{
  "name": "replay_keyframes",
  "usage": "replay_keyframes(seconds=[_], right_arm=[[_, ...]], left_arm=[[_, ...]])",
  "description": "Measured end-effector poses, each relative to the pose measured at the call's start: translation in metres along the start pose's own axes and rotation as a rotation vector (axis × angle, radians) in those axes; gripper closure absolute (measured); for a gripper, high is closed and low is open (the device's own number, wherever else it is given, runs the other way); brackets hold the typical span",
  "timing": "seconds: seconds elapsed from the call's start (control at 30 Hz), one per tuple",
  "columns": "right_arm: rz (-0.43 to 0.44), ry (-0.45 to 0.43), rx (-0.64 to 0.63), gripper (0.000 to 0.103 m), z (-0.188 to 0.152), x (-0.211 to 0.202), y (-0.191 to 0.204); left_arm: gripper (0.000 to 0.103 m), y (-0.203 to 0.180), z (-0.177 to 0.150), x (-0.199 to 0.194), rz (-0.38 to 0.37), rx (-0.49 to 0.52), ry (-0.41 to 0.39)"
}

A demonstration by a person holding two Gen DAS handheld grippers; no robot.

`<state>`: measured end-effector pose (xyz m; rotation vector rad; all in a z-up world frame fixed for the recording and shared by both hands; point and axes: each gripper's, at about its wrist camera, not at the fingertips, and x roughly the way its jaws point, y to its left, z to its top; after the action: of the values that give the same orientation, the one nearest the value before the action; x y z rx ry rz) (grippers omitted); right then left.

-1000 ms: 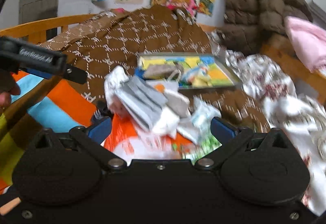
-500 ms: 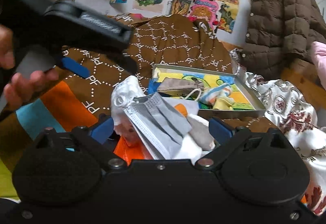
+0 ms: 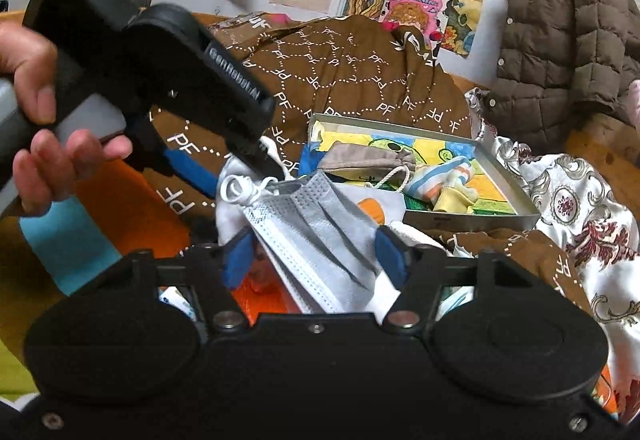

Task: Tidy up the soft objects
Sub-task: 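Grasp the grey face mask with the right tool while the left tool grasps the white sock, then carry the grey mask and white sock over to the cartoon tray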

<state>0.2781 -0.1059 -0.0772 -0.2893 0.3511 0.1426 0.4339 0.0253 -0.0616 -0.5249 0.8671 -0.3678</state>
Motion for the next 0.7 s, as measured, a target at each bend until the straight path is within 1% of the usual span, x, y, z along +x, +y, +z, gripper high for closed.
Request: replay_keyframes(seconds=[0.03, 0.07, 0.13, 0.17, 0.23, 0.33, 0.5, 0.7], right_arm=[[0.003, -0.002, 0.004, 0.060, 0.001, -0.001, 0.001], [0.002, -0.004, 0.002, 0.064, 0.001, -0.002, 0.002], [0.003, -0.009, 0.000, 0.075, 0.001, -0.003, 0.002], [0.003, -0.011, 0.000, 0.077, 0.001, -0.005, 0.002], [-0.004, -0.015, 0.001, 0.089, 0.002, -0.008, 0.001], [-0.024, -0.011, 0.017, 0.097, 0.005, -0.011, -0.001], [-0.039, -0.022, 0.065, 0.103, 0.012, -0.016, -0.010], [-0.040, -0.064, 0.118, 0.103, 0.019, -0.032, -0.022]], left_arm=[[0.087, 0.000, 0.000, -0.001, -0.008, -0.004, -0.002], [0.090, 0.000, 0.000, -0.003, -0.012, -0.005, -0.006], [0.093, -0.002, -0.001, -0.006, -0.012, 0.000, -0.017], [0.094, -0.003, 0.000, -0.007, -0.011, 0.003, -0.021], [0.095, -0.005, 0.000, -0.011, -0.008, 0.007, -0.032], [0.096, -0.010, 0.003, -0.020, -0.009, 0.011, -0.046], [0.096, -0.020, 0.009, -0.041, -0.031, 0.043, -0.095], [0.096, -0.034, 0.013, -0.067, -0.073, 0.076, -0.155]])
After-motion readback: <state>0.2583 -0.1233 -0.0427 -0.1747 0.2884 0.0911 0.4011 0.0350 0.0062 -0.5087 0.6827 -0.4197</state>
